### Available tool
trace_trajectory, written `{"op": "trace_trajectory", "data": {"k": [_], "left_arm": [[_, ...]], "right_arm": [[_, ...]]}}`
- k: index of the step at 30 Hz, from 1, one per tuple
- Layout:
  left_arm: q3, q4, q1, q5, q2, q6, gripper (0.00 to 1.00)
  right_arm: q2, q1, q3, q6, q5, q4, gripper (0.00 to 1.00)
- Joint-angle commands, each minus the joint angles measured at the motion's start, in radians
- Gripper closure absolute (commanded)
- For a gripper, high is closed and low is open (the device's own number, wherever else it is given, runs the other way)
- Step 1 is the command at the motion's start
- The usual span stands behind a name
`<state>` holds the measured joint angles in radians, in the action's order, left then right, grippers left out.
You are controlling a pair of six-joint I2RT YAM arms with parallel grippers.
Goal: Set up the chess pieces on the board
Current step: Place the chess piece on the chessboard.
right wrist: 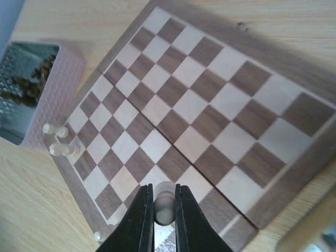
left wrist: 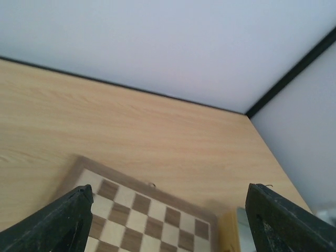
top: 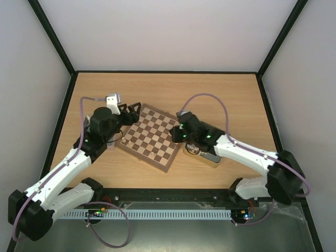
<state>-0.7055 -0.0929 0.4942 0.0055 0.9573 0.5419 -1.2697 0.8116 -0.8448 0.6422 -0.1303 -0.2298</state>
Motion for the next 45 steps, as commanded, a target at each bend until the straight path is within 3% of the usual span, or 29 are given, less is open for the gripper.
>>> {"op": "trace_trajectory", "data": {"k": [1, 12, 24, 34, 45], "left_arm": [[-0.032, 0.047, -0.003, -0.186, -0.076, -0.057, 0.18], [-0.017, 0.101, -0.009, -0.407, -0.233, -0.133, 0.15], [-0.005, 0.109, -0.019, -0.419, -0.262, -0.155, 0.13], [0.008, 0.112, -0.022, -0.442, -0.285, -0.154, 0.12], [0.020, 0.165, -0.035, -0.654, -0.332, -0.084, 0.12]], "right_arm": [[-0.142, 0.115, -0.126, -0.059, 0.086, 0.043, 0.95], [-0.516, 0.280, -0.435, -0.134, 0.145, -0.058, 0.94], [-0.820, 0.277, -0.766, -0.070, 0.165, -0.122, 0.94], [-0.926, 0.273, -0.886, -0.073, 0.111, -0.152, 0.92], [-0.968, 0.272, -0.916, -0.063, 0.140, -0.209, 0.90]]}}
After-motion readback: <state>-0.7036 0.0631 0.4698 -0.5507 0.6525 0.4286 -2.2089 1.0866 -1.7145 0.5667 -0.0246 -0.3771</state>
